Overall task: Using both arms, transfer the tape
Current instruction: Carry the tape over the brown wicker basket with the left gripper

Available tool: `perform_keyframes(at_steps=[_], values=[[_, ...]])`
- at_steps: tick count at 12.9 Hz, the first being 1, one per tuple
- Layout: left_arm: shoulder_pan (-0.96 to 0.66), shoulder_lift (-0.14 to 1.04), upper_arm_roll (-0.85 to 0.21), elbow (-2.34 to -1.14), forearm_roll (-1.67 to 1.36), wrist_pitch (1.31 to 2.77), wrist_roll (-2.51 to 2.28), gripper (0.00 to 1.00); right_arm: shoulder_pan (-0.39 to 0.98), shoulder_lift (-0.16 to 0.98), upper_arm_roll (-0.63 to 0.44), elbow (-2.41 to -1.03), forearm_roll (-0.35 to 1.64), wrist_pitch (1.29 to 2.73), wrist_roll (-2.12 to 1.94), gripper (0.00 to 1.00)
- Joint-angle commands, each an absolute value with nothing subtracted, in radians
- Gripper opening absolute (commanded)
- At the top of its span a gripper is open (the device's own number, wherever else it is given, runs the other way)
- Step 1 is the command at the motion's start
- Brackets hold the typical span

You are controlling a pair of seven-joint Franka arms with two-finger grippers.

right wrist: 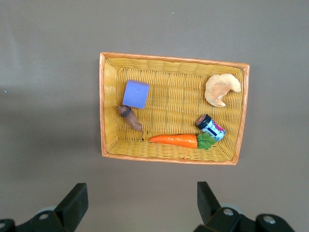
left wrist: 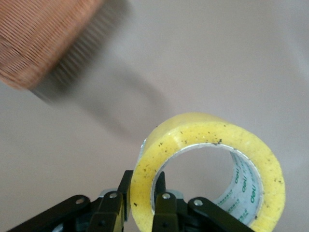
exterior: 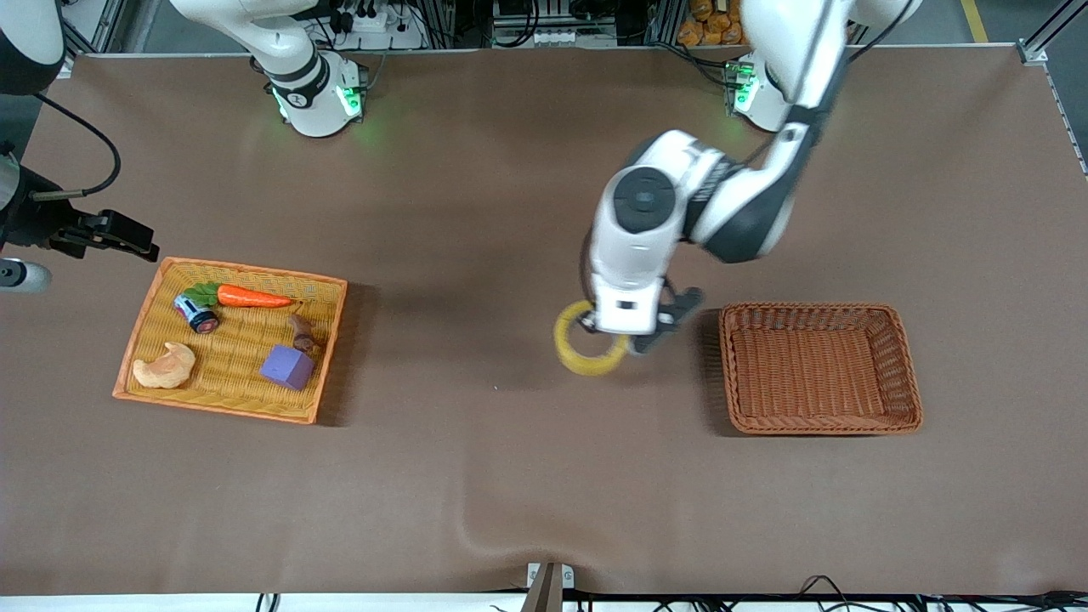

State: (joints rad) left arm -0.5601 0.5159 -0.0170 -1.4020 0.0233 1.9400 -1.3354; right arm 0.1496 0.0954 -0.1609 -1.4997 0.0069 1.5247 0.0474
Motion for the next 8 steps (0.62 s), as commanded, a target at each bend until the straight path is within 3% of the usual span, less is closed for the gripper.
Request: perform_keyframes(at_steps=[1, 8], values=[[-0.442, 0.463, -0.031, -1.433, 0.052, 1.889, -1.237, 0.00, 0.143, 0.106, -0.150, -1.477, 0.002, 1.517, 0.055, 1.00], [-0.249, 0.344, -0.037, -1.586, 0.107, 1.871, -0.947, 0.00, 0.138, 0.107, -0.150, -1.476, 0.005, 1.517, 0.054, 1.00]])
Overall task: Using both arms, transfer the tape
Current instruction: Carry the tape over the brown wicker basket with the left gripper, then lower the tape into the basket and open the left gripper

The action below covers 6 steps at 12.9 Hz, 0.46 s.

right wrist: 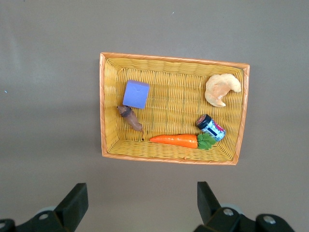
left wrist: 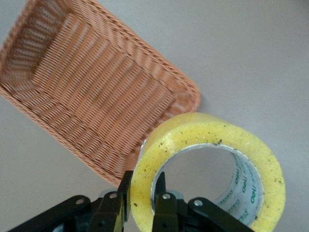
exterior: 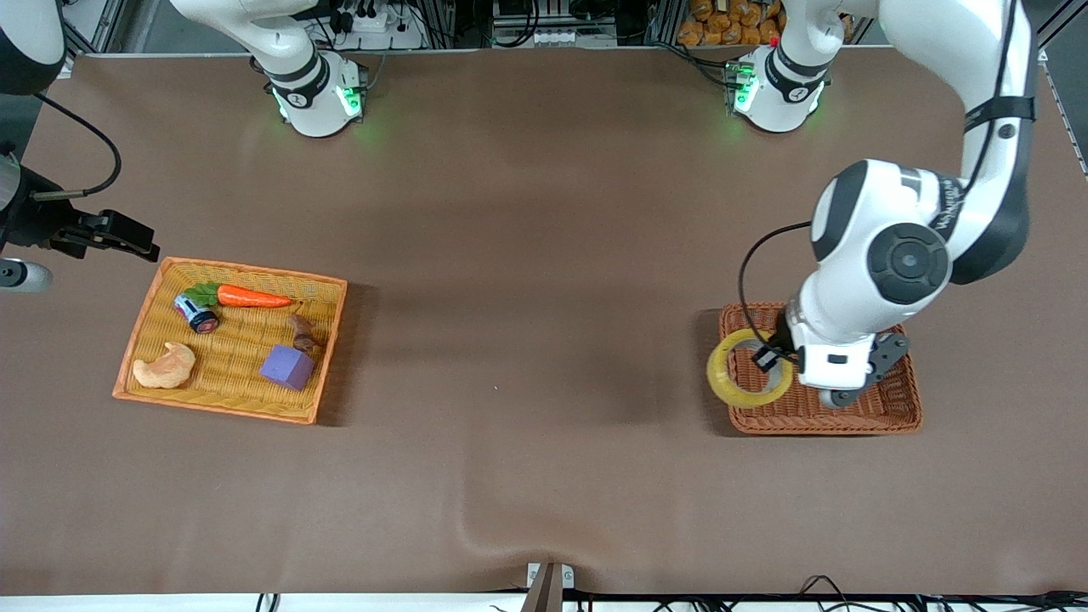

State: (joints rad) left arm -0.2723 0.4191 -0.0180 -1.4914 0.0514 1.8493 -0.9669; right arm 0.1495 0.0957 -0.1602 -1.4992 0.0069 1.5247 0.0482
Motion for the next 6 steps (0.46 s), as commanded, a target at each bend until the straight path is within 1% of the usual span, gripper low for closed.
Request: perform_keyframes(at_steps=[1, 3, 4, 6], values=[[-0.229, 0.310, -0.038, -1.644, 0.107, 1.908, -0.916, 0.00, 0.138, 0.107, -0.150, -1.476, 0.005, 1.517, 0.054, 1.00], [-0.174, 0.240, -0.038, -1.780, 0.107, 2.018, -0.827, 0.00, 0.137, 0.107, -0.150, -1.476, 0.005, 1.517, 0.054, 1.00], [-0.149, 0.224, -0.038, -1.833, 0.109, 2.066, -0.777, 0.00, 0.138, 0.107, -0.150, -1.476, 0.005, 1.517, 0.054, 1.00], [-0.092, 0.221, -0.038, -1.885, 0.110, 2.108, -0.668, 0.00, 0.138, 0.107, -0.150, -1.476, 0.005, 1.517, 0.054, 1.00]])
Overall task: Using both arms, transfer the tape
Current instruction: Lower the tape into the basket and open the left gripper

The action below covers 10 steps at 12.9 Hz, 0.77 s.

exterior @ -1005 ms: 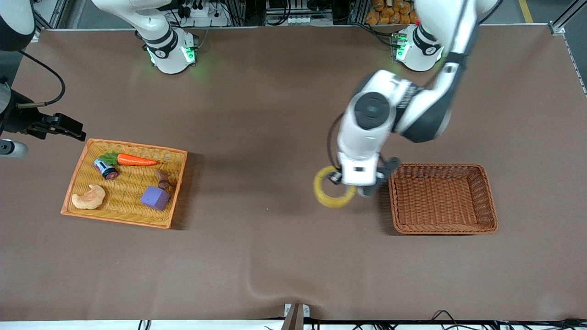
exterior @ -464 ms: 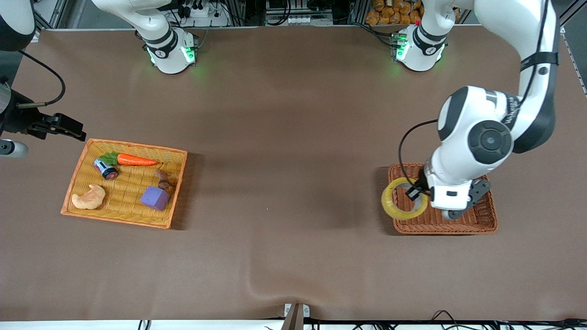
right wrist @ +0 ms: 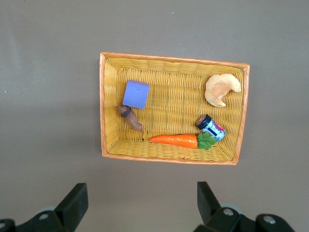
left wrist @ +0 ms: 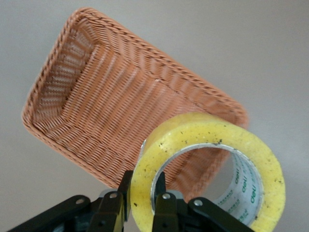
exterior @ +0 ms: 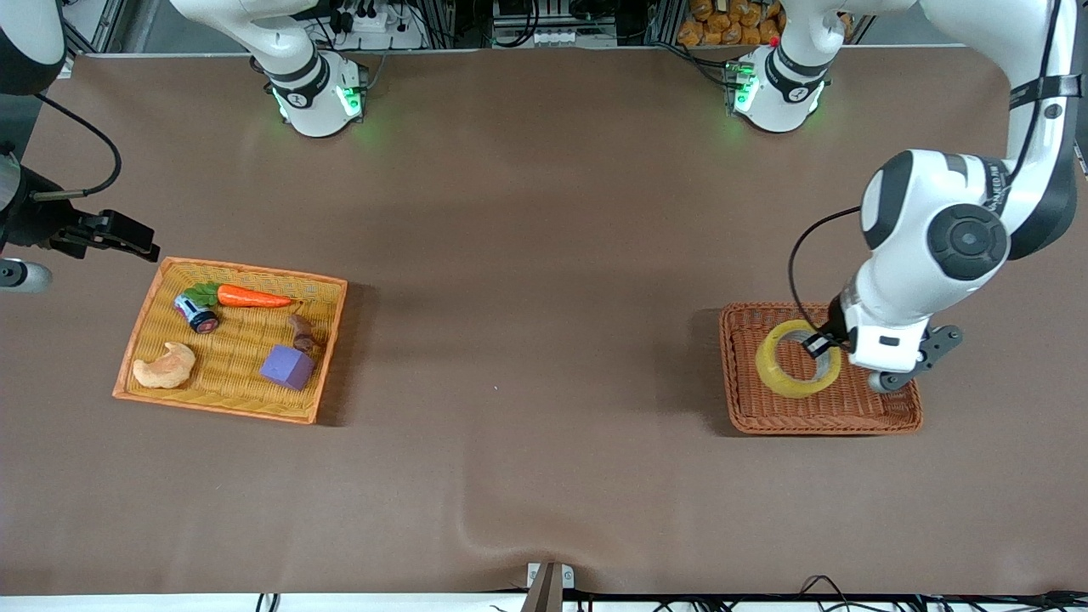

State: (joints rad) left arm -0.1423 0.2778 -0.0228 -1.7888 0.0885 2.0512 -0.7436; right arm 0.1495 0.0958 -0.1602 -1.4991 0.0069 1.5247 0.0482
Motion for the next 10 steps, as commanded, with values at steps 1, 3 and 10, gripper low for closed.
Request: perform_keyframes(at_steps=[1, 3, 10], values=[[-0.059, 0.221, -0.038, -1.913, 0.110, 2.137, -0.605, 0.00, 0.138, 0.107, -0.150, -1.476, 0.005, 1.517, 0.054, 1.00], [-0.017, 0.230, -0.040, -1.963, 0.109, 2.177, -0.516, 0.00, 0.138, 0.107, -0.150, -1.476, 0.005, 1.517, 0.054, 1.00], [0.017, 0.350, -0.037, -2.051, 0.106, 2.379, -0.502, 0.00, 0.138, 0.107, -0.150, -1.476, 0.005, 1.519, 0.055, 1.00]])
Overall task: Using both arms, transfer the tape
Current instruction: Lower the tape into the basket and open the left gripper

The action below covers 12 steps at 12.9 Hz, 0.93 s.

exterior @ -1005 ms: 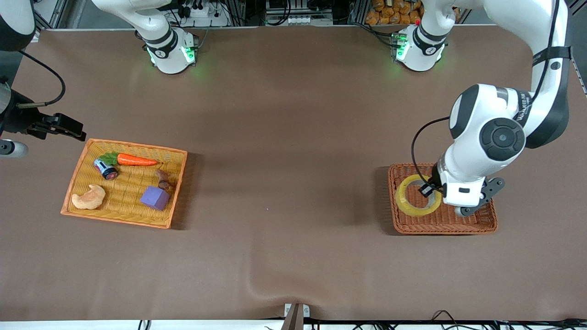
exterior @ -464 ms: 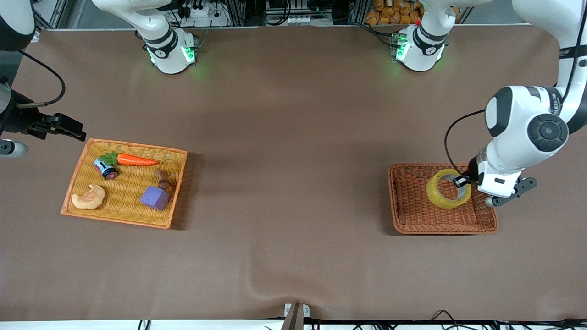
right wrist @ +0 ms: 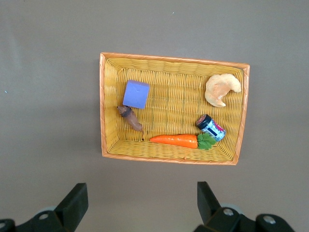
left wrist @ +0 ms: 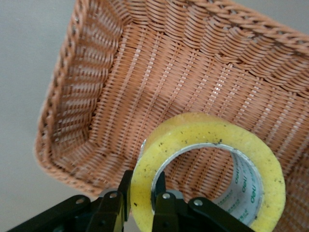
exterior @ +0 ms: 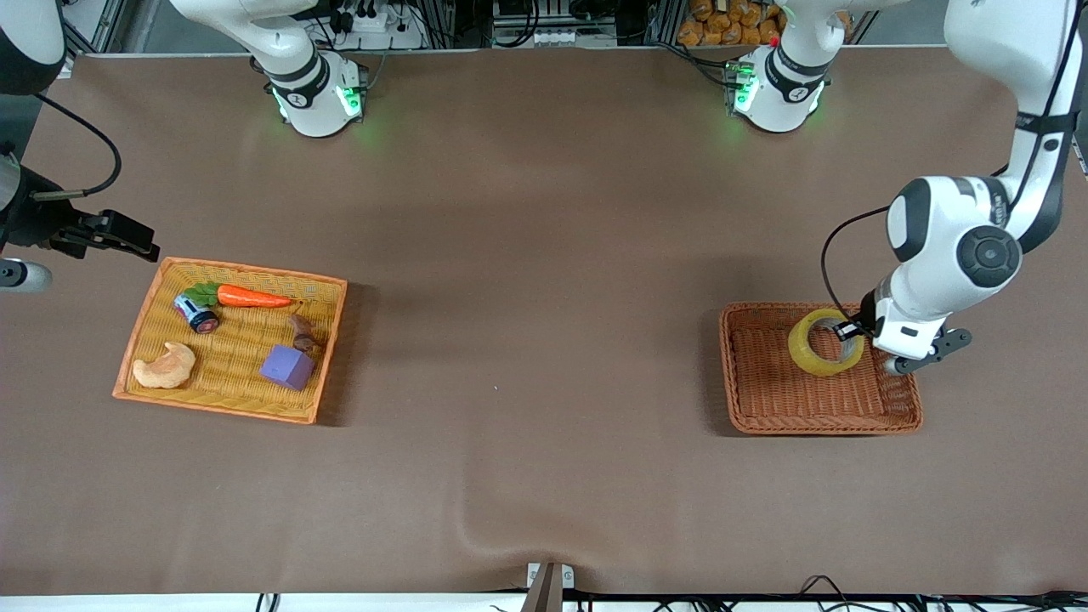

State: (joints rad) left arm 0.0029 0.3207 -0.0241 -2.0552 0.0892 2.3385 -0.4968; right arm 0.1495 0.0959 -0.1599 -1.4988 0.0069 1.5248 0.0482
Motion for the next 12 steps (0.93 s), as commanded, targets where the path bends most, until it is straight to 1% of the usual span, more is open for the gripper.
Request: perform_keyframes(at_steps=[1, 3, 4, 5, 6, 7, 10, 12], values=[[0.018, 0.356, -0.037, -2.049, 0.107, 2.384, -0.502, 0.00, 0.138, 0.107, -0.150, -1.476, 0.005, 1.519, 0.055, 1.00], [0.026, 0.394, -0.037, -2.036, 0.107, 2.417, -0.503, 0.00, 0.137, 0.107, -0.150, -1.476, 0.005, 1.519, 0.054, 1.00], [0.025, 0.406, -0.037, -2.033, 0.106, 2.442, -0.508, 0.14, 0.138, 0.107, -0.150, -1.474, 0.005, 1.519, 0.054, 1.00], [0.023, 0.407, -0.037, -2.031, 0.106, 2.447, -0.511, 0.49, 0.138, 0.107, -0.150, -1.474, 0.005, 1.519, 0.055, 1.00], [0.025, 0.400, -0.037, -2.033, 0.106, 2.447, -0.511, 0.89, 0.137, 0.107, -0.150, -1.476, 0.005, 1.519, 0.055, 1.00], [0.022, 0.391, -0.037, -2.031, 0.107, 2.445, -0.511, 1.00, 0.137, 0.107, -0.150, -1.474, 0.005, 1.519, 0.054, 1.00], [0.025, 0.318, -0.040, -2.033, 0.109, 2.433, -0.491, 1.00, 0.137, 0.112, -0.150, -1.474, 0.005, 1.519, 0.054, 1.00], [0.023, 0.243, -0.044, -2.033, 0.110, 2.389, -0.450, 1.00, 0.135, 0.113, -0.150, -1.476, 0.006, 1.519, 0.052, 1.00]])
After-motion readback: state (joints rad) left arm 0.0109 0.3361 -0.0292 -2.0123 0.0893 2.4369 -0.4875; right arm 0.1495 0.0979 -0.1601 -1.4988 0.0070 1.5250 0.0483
